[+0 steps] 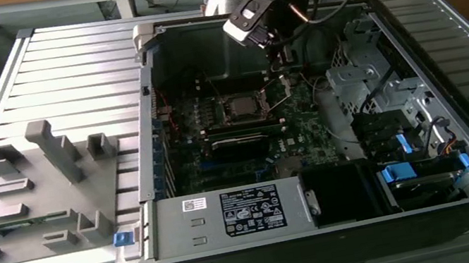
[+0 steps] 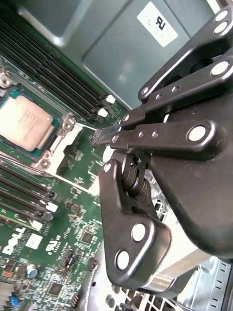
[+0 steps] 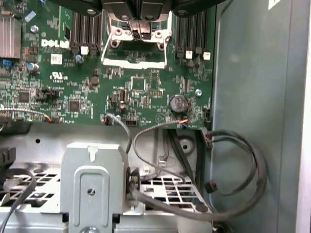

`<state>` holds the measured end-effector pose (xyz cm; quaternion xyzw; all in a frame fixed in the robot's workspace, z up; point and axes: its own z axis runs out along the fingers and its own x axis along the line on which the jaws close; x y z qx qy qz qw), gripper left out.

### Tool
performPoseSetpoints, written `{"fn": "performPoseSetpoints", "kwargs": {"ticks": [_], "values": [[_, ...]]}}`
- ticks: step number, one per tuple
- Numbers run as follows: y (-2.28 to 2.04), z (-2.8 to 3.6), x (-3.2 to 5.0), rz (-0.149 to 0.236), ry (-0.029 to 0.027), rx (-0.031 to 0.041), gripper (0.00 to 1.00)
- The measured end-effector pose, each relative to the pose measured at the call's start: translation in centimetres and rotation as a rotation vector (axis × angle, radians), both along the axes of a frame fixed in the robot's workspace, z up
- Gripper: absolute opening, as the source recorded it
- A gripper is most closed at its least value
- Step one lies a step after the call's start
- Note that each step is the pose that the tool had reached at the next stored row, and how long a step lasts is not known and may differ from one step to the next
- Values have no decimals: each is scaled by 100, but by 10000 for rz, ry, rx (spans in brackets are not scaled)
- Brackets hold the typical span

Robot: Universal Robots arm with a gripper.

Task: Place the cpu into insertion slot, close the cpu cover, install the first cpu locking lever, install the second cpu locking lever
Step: 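Close the cpu cover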

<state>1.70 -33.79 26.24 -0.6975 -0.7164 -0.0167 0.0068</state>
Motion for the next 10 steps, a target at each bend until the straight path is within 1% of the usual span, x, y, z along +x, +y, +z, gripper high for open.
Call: {"fn": "performPoseSetpoints", "kwargs": {"ticks": [6, 10], "values": [[6, -1, 92, 0, 1, -1, 10], [9, -3, 139, 0, 0, -1, 10]]}}
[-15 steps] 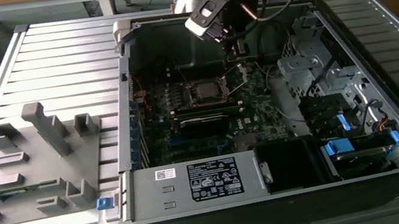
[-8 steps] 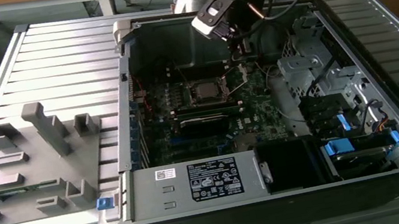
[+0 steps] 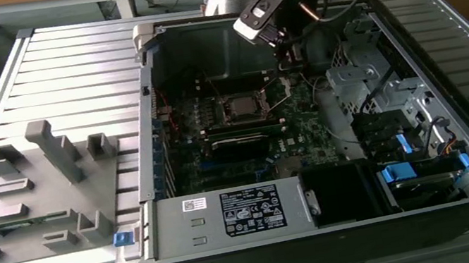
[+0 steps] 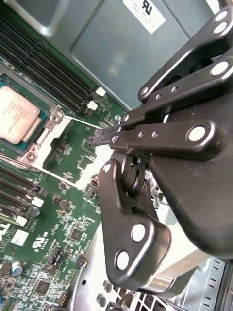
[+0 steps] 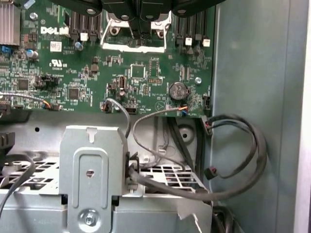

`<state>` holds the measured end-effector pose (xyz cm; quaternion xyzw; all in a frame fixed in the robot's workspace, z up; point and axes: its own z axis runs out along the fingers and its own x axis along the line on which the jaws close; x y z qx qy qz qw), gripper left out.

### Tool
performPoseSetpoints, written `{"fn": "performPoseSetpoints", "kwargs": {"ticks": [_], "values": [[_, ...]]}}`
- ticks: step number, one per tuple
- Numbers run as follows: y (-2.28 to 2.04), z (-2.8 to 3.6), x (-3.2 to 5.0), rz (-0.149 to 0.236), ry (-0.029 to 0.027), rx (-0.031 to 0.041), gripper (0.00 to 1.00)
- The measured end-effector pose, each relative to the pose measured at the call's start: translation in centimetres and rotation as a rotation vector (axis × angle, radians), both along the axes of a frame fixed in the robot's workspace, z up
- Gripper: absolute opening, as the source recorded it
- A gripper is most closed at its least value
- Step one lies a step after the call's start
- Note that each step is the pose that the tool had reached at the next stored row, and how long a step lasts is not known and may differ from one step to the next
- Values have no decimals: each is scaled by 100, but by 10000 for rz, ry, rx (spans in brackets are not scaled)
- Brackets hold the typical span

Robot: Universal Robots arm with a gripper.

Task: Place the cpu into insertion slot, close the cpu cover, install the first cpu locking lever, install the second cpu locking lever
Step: 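Close the cpu cover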

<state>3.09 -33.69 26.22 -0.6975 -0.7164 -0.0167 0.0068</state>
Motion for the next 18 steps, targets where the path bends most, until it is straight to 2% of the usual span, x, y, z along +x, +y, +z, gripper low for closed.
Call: {"fn": "performPoseSetpoints", "kwargs": {"ticks": [5, 14, 18], "values": [[4, -1, 45, 0, -1, 2, 10], [3, -1, 53, 2, 0, 1, 10], [7, -4, 104, 0, 0, -1, 10]]}}
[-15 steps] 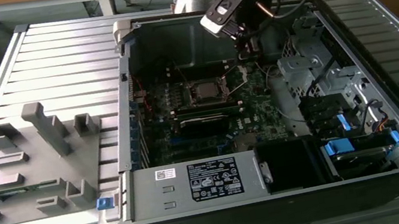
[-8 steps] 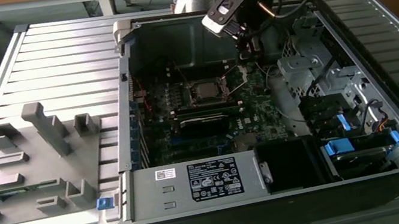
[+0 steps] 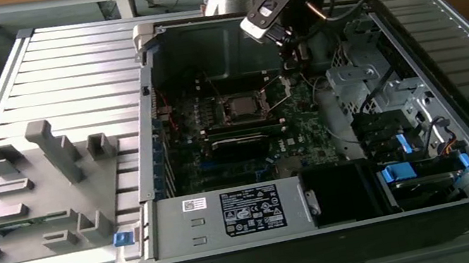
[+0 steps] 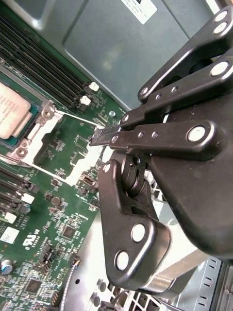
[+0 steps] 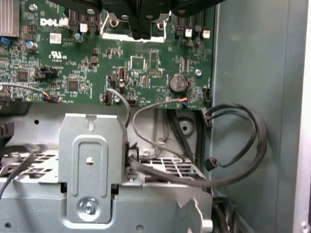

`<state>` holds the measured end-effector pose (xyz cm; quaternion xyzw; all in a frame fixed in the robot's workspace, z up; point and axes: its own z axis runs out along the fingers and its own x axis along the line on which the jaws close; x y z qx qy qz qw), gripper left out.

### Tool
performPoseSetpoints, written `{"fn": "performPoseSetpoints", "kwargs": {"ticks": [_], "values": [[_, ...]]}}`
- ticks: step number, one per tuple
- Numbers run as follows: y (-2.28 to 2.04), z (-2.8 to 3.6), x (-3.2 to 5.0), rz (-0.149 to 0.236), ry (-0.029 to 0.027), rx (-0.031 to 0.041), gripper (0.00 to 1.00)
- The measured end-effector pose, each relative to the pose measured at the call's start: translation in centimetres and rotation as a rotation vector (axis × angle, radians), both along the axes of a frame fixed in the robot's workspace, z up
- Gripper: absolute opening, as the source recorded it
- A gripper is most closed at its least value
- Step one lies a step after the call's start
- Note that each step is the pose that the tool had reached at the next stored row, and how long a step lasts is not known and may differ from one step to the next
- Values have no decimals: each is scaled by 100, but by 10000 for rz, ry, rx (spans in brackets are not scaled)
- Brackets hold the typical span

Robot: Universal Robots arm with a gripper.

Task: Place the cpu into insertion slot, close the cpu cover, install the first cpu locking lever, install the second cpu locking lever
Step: 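Close the cpu cover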

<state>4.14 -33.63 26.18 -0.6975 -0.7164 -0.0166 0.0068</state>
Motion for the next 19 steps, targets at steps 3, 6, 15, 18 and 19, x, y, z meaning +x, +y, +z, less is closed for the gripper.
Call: {"fn": "performPoseSetpoints", "kwargs": {"ticks": [3, 6, 15, 18, 19], "values": [[6, -4, 58, 1, -1, 1, 10], [12, -8, 115, 0, 0, 1, 10], [22, -39, 205, 0, 0, 1, 10], [23, -85, 208, 0, -1, 2, 10], [22, -102, 209, 0, -1, 1, 10]]}}
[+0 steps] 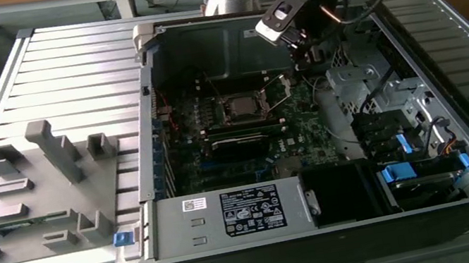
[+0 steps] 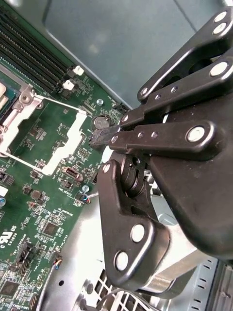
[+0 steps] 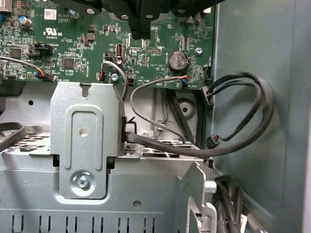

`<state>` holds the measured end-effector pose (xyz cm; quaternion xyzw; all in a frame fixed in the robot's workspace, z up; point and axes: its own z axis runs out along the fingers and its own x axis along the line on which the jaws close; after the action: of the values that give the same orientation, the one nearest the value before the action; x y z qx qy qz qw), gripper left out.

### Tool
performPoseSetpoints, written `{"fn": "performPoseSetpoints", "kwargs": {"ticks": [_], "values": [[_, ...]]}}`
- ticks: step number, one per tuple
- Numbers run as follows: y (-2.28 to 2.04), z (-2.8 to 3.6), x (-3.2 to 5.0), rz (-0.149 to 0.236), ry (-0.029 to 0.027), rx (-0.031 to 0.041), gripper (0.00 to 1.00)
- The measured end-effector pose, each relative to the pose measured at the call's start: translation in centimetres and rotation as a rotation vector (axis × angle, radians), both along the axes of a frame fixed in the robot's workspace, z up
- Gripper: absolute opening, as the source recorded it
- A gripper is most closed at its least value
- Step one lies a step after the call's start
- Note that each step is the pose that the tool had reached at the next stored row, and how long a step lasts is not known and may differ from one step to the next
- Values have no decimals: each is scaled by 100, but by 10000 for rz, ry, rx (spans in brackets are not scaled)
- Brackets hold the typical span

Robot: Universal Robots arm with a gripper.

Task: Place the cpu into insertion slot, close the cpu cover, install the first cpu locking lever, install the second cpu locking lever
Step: 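Close the cpu cover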

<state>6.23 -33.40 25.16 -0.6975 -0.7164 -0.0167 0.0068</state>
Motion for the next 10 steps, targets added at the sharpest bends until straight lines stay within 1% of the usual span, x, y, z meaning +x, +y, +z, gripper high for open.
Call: {"fn": "performPoseSetpoints", "kwargs": {"ticks": [7, 10], "values": [[0, -121, 8, 0, -2, 1, 10], [0, -160, 11, -1, -3, 0, 10]]}}
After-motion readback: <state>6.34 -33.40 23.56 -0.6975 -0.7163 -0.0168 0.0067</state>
